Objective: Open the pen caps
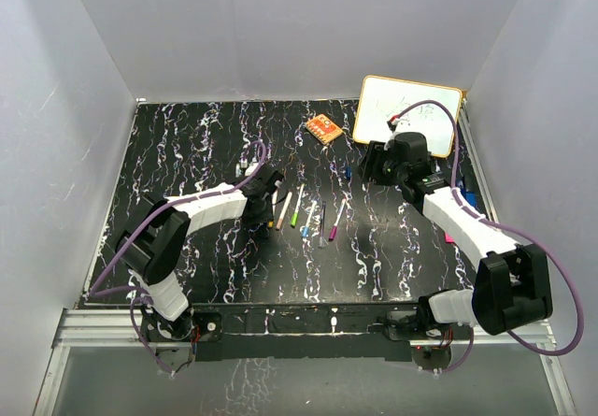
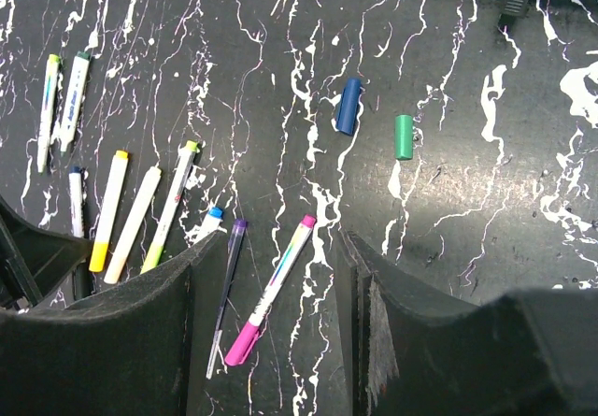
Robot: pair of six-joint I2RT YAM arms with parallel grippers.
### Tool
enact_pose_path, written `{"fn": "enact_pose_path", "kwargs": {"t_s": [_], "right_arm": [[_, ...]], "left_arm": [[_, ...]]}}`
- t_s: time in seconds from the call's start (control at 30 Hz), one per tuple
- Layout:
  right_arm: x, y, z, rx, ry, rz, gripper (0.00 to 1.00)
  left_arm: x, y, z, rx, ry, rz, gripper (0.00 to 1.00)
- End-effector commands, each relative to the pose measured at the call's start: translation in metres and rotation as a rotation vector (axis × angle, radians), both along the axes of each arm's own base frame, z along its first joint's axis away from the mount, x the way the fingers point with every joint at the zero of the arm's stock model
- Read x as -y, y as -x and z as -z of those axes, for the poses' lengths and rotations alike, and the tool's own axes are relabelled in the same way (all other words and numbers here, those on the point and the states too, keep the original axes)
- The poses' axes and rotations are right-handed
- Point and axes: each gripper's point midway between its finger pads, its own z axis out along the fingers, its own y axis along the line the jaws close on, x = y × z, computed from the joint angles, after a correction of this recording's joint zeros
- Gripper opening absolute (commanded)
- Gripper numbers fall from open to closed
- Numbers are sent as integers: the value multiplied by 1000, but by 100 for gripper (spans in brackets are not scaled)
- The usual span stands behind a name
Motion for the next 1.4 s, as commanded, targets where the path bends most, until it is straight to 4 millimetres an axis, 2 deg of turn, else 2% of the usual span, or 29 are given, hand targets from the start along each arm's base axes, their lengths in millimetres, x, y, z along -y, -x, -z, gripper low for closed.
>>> {"fn": "enact_pose_path", "kwargs": {"t_s": [0.0, 0.53, 0.7, 0.87, 0.93, 1.0, 1.13, 1.23, 1.3, 1.37], "right_arm": [[-2, -4, -18, 69, -24, -1, 47], [-1, -1, -19, 70, -23, -2, 47], [-1, -1, -20, 73, -22, -3, 47], [-1, -1, -22, 78, -22, -7, 47], [-2, -1, -22, 82, -21, -16, 47], [-5, 0, -24, 90, -20, -44, 47], [-16, 5, -28, 121, -51, -117, 47], [-26, 13, -30, 139, -98, -173, 47], [-35, 19, -32, 155, -143, -217, 47], [-44, 27, -36, 168, -194, -267, 47]], "left_arm": [[-9, 8, 4, -32, -59, 0, 35], [-4, 17, 15, -74, -22, 6, 12], [-1, 18, 15, -73, -4, 7, 0], [1, 10, 3, -36, 2, 8, 0], [7, 0, -15, 14, 35, 15, 0], [18, -13, -45, 96, 93, 29, 0], [42, -42, -130, 327, 251, 84, 0], [59, -52, -179, 484, 388, 127, 0], [71, -56, -197, 556, 475, 160, 0], [85, -58, -205, 599, 561, 186, 0]]}}
